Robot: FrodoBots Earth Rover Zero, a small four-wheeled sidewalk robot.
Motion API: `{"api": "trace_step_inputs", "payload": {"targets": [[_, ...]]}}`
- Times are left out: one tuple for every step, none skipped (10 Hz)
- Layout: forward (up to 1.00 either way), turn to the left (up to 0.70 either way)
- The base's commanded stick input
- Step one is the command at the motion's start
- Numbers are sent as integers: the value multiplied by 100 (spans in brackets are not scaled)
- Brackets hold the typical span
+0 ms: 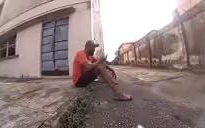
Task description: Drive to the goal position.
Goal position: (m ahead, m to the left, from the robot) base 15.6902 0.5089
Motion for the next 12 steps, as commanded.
{"api": "trace_step_inputs", "payload": {"targets": [[0,0],[0,0],[0,0],[0,0],[-8,0],[-22,0],[-70,0],[-70,0],[-70,0],[-70,0],[-70,0],[-70,0]]}}
